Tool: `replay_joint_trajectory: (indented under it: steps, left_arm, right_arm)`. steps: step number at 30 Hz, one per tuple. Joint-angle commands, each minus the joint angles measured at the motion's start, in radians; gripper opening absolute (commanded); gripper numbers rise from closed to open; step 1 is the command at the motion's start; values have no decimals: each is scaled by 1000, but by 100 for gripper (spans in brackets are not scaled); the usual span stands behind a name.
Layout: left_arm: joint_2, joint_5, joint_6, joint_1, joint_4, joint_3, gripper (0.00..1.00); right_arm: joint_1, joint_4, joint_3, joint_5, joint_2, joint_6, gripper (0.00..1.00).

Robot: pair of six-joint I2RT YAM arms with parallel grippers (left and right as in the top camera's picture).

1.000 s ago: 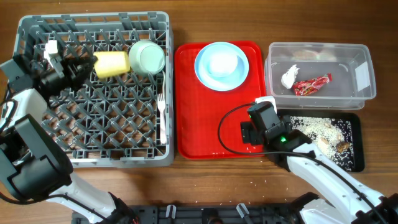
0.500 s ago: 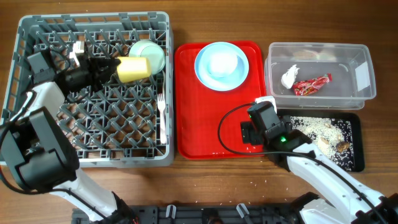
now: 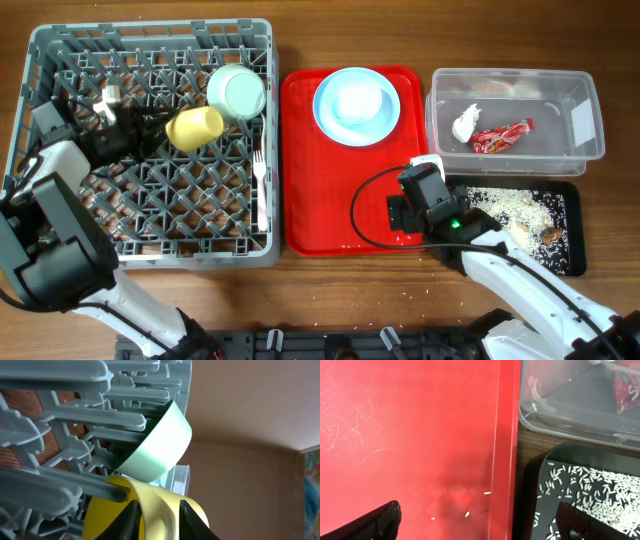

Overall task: Sort waste into correct bins and load items into the dishwasher rack
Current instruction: 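Move the left gripper right to the light-blue bowl on the plate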

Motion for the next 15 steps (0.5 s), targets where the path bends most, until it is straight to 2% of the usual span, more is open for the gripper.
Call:
replay_joint_trajectory:
  steps: [1,3,4,5,7,11,13,15]
  left_arm:
    - [-25,-118,-19,42,-19,-25,33]
    - [-106,-121,-30,64,-25,-25,51]
    - [-151,-152,-53,74,-26,-25,67]
    - [-206,-202,-53,81,-31,-25,100]
    - [-317,-316,-79,86,-71,-25,100]
    - [-566,-372,-66,39,-166,-25,100]
    - [-673,-495,-66,-61,-213,-26,100]
    - [-715,-491,-66,-194,-205,-26,100]
  right_arm:
    - [-1,2,8,-9,0,-4,100]
    - [-1,2,8,-9,0,-4,100]
    - [-1,2,8,-9,0,-4,100]
    - [-1,2,8,-9,0,-4,100]
    - [-1,2,8,-9,0,-4,100]
    - [-1,2,8,-9,0,-4,100]
    - [-1,2,8,-9,0,-4,100]
    - [-1,2,8,-9,0,-3,100]
